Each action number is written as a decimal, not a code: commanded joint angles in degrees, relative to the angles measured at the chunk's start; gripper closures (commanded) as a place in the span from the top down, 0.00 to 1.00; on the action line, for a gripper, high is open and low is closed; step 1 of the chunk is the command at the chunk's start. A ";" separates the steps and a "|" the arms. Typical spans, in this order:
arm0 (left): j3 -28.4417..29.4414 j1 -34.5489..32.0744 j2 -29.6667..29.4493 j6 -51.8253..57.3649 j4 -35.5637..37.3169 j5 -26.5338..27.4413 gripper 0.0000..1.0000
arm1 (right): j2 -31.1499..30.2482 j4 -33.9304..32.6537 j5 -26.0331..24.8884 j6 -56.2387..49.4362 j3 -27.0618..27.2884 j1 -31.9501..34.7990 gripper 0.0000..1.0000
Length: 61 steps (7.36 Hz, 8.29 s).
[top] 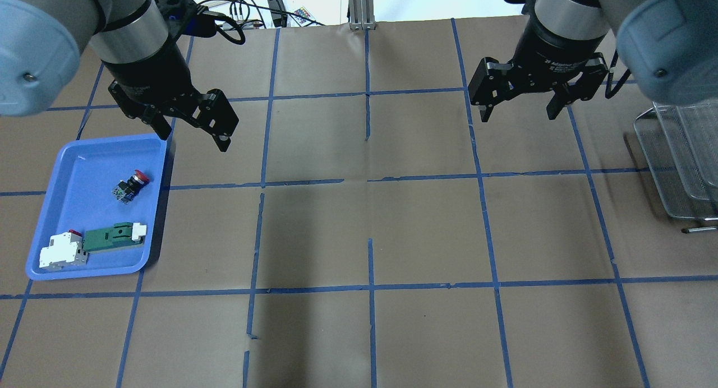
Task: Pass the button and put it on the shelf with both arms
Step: 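Move the left gripper down toward the red button in the blue tray, then close the left gripper on the red button's black base, then lift the red button with the left gripper and carry it toward the right gripper, then hold the button with the left gripper while the right gripper lowers over it, then close the right gripper on the button and open the left gripper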
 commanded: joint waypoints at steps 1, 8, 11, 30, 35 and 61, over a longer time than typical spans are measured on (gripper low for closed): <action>-0.57 0.09 0.23 0.10 0.05 0.07 1.00 | -0.06 0.09 0.06 0.06 0.08 0.22 1.00; -8.01 18.43 -8.44 33.43 17.99 0.08 1.00 | -0.14 0.17 -0.03 0.06 0.08 0.31 1.00; -18.82 28.43 -12.32 47.42 33.92 0.07 1.00 | -0.14 0.52 -0.12 0.06 0.17 0.23 1.00; -1.98 5.48 -16.55 65.30 20.71 -12.35 0.00 | -1.20 0.00 3.84 -8.59 0.26 -0.48 1.00; 0.92 -7.28 -18.04 61.12 20.09 -31.18 0.00 | -1.81 0.61 7.68 -44.34 0.17 -6.07 1.00; 4.52 -20.39 -15.32 50.90 28.25 -48.00 0.06 | -6.30 7.56 33.02 -101.37 4.21 -14.98 0.00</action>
